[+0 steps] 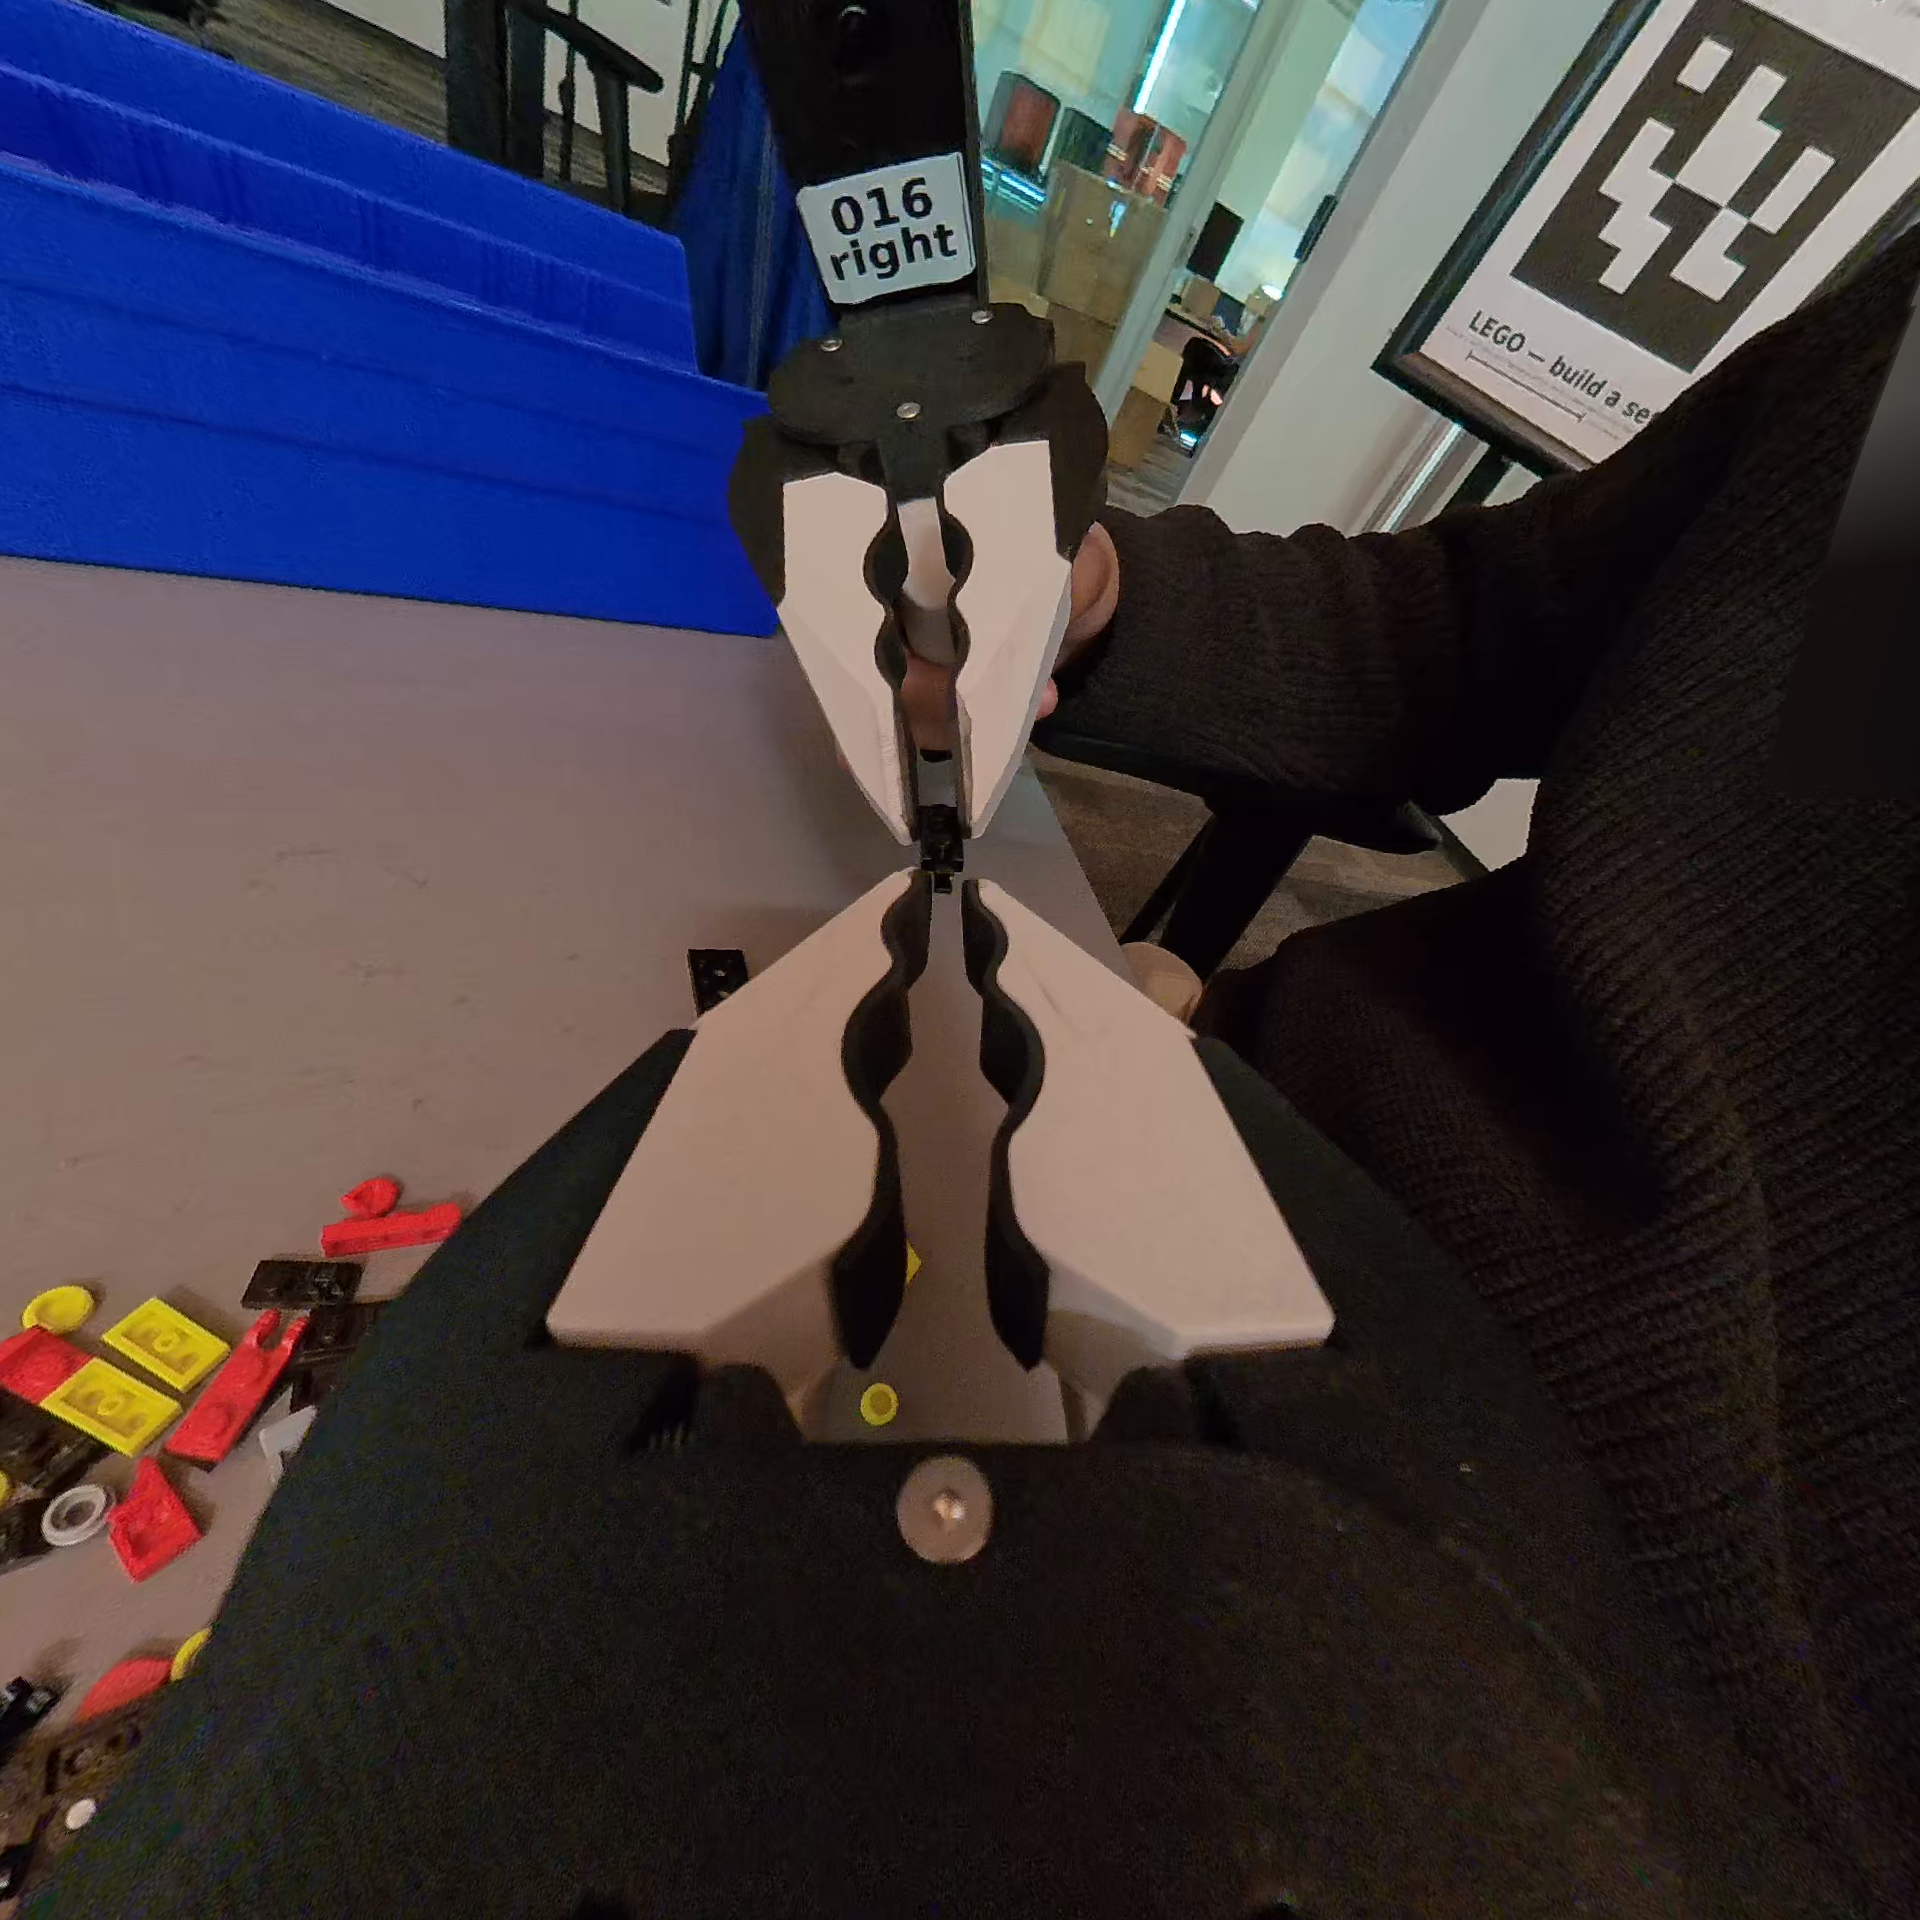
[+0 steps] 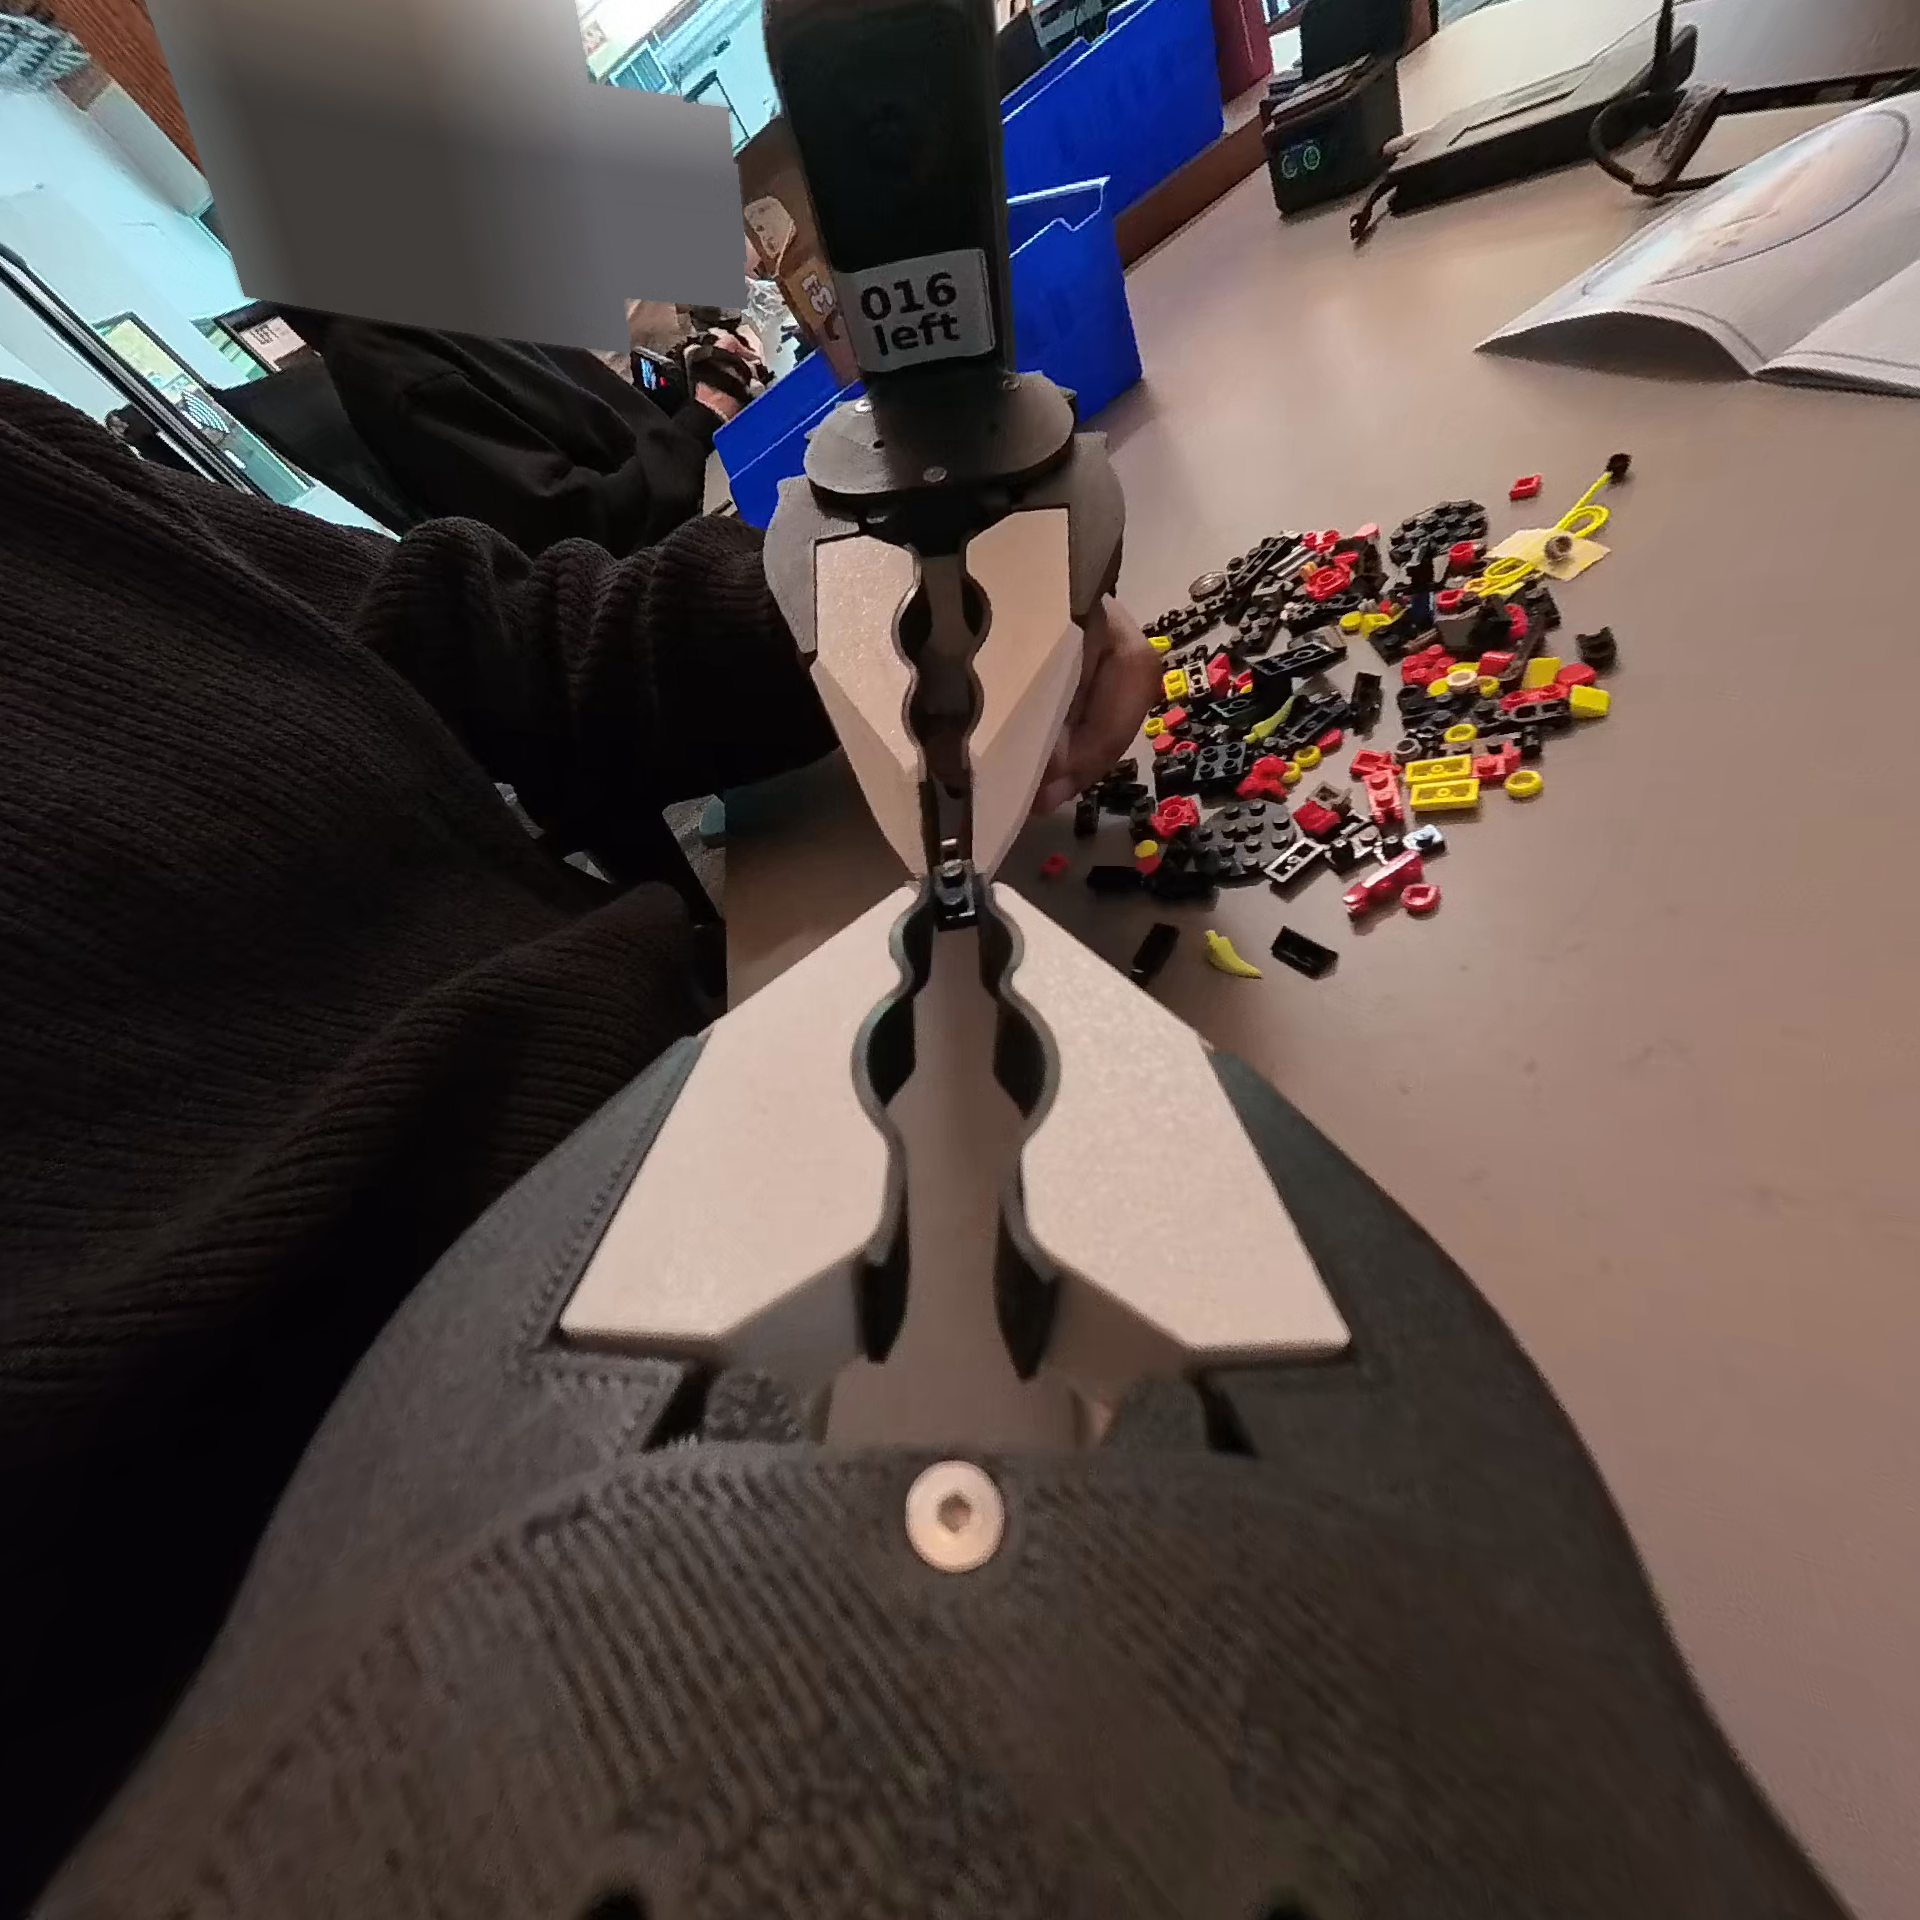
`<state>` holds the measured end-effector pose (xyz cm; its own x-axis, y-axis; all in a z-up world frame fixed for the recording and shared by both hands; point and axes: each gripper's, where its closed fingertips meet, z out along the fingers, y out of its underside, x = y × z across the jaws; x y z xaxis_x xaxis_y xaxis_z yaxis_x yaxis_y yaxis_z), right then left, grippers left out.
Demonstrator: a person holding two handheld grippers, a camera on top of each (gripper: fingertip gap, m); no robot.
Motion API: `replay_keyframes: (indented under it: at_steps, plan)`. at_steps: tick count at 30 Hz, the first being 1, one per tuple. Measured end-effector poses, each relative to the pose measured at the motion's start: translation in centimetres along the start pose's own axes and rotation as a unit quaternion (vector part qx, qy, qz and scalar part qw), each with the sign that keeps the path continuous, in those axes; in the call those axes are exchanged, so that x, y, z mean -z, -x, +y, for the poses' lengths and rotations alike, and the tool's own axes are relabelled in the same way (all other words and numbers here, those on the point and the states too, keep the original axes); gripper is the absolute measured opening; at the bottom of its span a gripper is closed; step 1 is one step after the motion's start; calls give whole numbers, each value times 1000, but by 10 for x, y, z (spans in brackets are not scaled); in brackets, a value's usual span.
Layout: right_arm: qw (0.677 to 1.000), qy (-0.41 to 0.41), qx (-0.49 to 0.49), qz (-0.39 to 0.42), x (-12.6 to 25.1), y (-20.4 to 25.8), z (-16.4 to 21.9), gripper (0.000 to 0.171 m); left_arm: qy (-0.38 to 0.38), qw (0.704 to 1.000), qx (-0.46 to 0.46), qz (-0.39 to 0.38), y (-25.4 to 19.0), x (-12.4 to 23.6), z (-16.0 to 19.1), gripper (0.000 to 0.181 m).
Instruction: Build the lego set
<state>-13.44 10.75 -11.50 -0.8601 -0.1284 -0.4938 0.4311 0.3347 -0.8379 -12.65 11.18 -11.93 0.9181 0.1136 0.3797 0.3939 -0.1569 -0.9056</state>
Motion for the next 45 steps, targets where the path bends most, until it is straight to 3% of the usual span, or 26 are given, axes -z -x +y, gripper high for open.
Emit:
replay_keyframes:
  at_steps: [45]
  plan:
    - [1000, 27, 9, 10, -3, -3, 9, 7, 25, 1000, -14, -12, 4, -1, 6, 1]
